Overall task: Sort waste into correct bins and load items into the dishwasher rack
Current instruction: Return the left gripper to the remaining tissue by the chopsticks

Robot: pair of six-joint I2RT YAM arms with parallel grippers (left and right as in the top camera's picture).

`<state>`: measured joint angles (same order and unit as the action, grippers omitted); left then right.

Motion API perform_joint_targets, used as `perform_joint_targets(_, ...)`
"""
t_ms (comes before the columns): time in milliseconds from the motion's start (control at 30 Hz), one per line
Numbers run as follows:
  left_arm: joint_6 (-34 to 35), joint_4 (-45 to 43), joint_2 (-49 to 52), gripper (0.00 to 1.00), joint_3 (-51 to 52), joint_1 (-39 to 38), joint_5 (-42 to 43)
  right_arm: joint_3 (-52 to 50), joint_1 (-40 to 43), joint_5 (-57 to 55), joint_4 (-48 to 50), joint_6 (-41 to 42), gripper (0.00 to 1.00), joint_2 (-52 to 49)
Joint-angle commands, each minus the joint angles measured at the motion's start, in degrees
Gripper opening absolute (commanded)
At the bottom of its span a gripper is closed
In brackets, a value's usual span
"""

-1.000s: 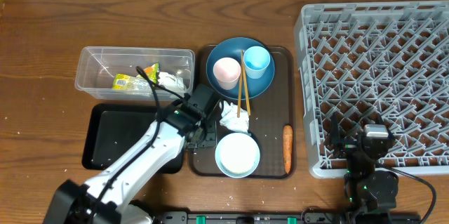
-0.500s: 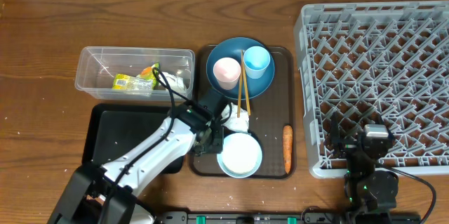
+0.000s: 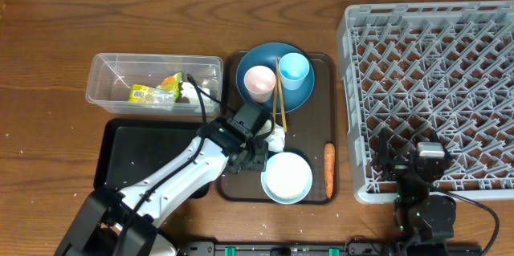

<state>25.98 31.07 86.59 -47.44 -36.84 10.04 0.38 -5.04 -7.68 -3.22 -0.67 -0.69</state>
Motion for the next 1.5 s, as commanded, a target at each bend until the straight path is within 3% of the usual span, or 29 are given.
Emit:
perform_joint_targets(0,-1.79,-1.51,0.22,0.57,0.33,0.00,-7.10,-0.07,0.20,-0.44,-0.22,-0.26,0.99,0.13)
perform_joint_targets(367,-3.48,-11.06,0.24,0.60,0.33,0.00,-9.70,-0.07,0.20,-0.44,-0.22,-0.26,0.99,0.09)
perform_joint_targets(667,-3.48,-11.43,0.28,0.60,0.35,0.00,-9.79,-0.07,0.20,-0.44,-0.22,-0.26,0.99,0.09)
perform_joint_targets(867,-3.45,-9.53,0.33,0.60,0.35,0.00,-16.17,-0.07,0.20,-0.44,-0.22,-0.26,0.99,0.09)
perform_joint_targets(1200,-3.41,-9.60,0.46,0.60,0.35,0.00,-16.15,-0.07,0.20,-0.44,-0.22,-0.26,0.99,0.09)
perform_joint_targets(1467,-2.99,-14.73,6.12,0.61,0.35,0.00,-16.09,-0.07,0.20,-0.44,-0.22,-0.24,0.99,0.09)
